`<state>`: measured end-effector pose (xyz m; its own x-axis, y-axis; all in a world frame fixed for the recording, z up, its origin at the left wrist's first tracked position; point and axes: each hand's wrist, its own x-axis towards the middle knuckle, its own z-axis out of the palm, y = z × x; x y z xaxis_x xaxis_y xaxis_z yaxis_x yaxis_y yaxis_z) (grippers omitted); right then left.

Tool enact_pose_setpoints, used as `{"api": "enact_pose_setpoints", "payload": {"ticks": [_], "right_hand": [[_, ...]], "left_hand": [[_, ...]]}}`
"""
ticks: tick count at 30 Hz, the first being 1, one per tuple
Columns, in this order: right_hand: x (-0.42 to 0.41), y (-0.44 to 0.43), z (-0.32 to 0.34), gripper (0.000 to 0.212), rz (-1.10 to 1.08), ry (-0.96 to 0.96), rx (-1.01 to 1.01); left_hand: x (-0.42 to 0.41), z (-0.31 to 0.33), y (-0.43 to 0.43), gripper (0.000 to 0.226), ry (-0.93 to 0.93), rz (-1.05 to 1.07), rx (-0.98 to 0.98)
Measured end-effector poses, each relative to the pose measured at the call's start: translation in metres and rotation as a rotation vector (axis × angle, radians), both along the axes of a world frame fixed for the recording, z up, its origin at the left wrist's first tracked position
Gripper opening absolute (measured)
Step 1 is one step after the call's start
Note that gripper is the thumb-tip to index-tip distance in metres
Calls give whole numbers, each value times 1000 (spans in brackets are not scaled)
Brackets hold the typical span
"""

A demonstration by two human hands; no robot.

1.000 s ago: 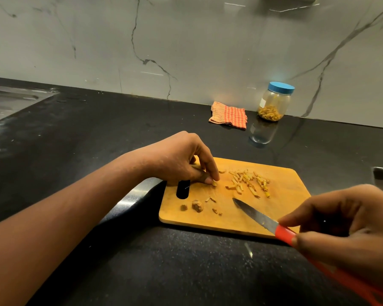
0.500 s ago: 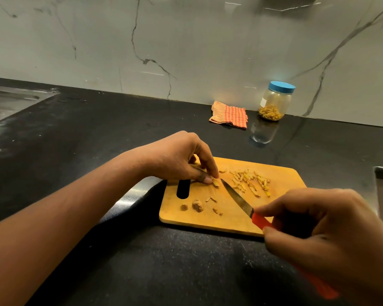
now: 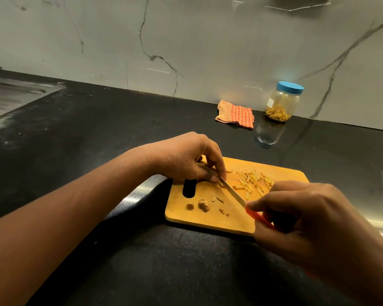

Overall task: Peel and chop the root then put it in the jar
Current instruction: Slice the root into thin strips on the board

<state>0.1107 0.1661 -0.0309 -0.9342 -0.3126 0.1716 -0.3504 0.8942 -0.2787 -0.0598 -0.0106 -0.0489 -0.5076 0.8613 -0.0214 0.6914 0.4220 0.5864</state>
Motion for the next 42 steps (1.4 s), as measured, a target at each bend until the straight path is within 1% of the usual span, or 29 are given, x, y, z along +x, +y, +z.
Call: {"api": "enact_pose_setpoints", "payload": {"ticks": [10, 28, 33, 35, 37, 42], "right_hand": [[-5, 4, -4, 32, 46, 42, -31], [-6, 6, -1, 33, 53, 20, -9], [-6, 6, -1, 26, 48, 20, 24], [-7, 7, -1, 29, 47, 8, 26], [-8, 8, -1, 33, 50, -2, 20], [-10, 11, 1, 29, 39, -56, -13]], "left_hand": [[0, -1, 1, 20, 16, -24, -5], [-1, -3, 2, 21, 55, -33, -16], [-2, -3, 3, 20, 69, -41, -21], [-2, -3, 3, 20, 69, -43, -24], [-3, -3, 2, 22, 58, -38, -23], [-7, -3, -1, 38, -10, 39, 36]]}}
